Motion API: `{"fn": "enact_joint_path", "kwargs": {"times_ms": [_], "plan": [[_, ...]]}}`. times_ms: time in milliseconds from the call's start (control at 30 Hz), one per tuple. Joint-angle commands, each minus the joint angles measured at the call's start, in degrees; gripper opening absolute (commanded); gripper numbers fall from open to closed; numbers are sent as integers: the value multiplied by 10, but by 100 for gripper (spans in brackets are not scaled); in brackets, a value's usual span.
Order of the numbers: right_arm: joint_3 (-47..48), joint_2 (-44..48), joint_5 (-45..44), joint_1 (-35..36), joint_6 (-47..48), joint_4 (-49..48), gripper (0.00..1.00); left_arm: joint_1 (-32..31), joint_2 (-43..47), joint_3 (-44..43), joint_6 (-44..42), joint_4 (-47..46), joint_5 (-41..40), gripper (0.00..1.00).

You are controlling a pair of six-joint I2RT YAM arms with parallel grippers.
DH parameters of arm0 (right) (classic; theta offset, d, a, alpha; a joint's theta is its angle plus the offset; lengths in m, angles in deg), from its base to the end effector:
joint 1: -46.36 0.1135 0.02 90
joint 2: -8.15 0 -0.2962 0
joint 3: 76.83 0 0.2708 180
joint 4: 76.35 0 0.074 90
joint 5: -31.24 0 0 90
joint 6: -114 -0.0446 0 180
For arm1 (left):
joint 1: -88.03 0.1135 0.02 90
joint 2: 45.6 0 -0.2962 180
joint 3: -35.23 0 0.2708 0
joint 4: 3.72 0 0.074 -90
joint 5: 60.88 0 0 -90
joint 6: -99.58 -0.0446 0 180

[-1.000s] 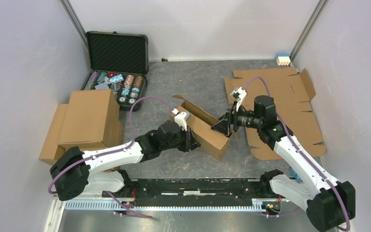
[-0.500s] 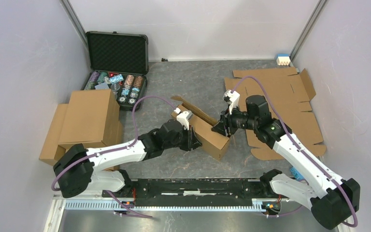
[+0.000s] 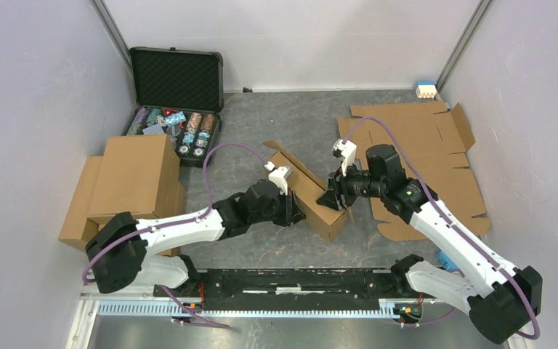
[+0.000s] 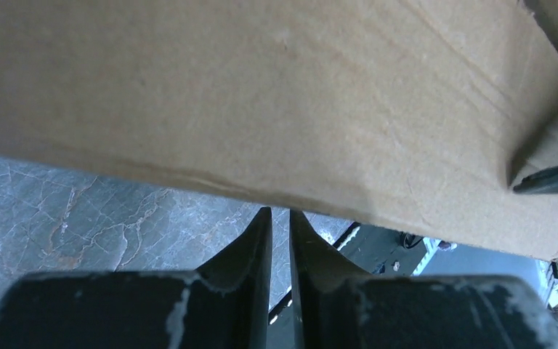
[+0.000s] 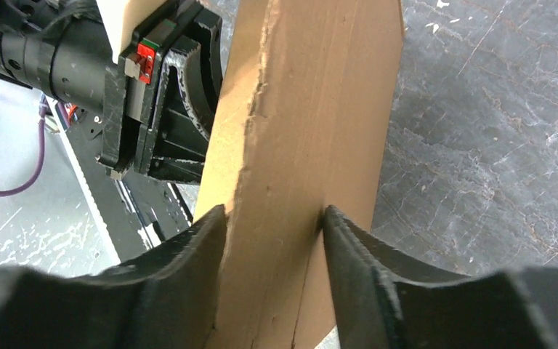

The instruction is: Fold the paper box

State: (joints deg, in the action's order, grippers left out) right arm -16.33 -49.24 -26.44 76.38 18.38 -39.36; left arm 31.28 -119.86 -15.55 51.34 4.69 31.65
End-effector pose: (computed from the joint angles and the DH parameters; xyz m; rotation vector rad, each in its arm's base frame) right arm 0.1816 0.1325 0.3154 -0.7935 2.0693 0.9615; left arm 0.1566 -0.2425 0.2281 0.3304 2.2937 -1.0087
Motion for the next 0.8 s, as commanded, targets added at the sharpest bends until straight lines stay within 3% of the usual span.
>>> {"fn": "enact_joint_path", "kwargs": {"times_ms": [0, 167, 433, 767], "plan": [[31, -5, 1, 4, 14, 26, 61, -7, -5, -29, 3, -12, -21, 21], [60, -13, 2, 13, 30, 56, 64, -11, -10, -36, 3, -8, -23, 21], [94, -2, -45, 30, 48, 114, 92, -16, -15, -53, 6, 6, -41, 21], [167, -34, -139, 84, 52, 197, 91, -20, -12, -66, 5, 16, -47, 21]]}}
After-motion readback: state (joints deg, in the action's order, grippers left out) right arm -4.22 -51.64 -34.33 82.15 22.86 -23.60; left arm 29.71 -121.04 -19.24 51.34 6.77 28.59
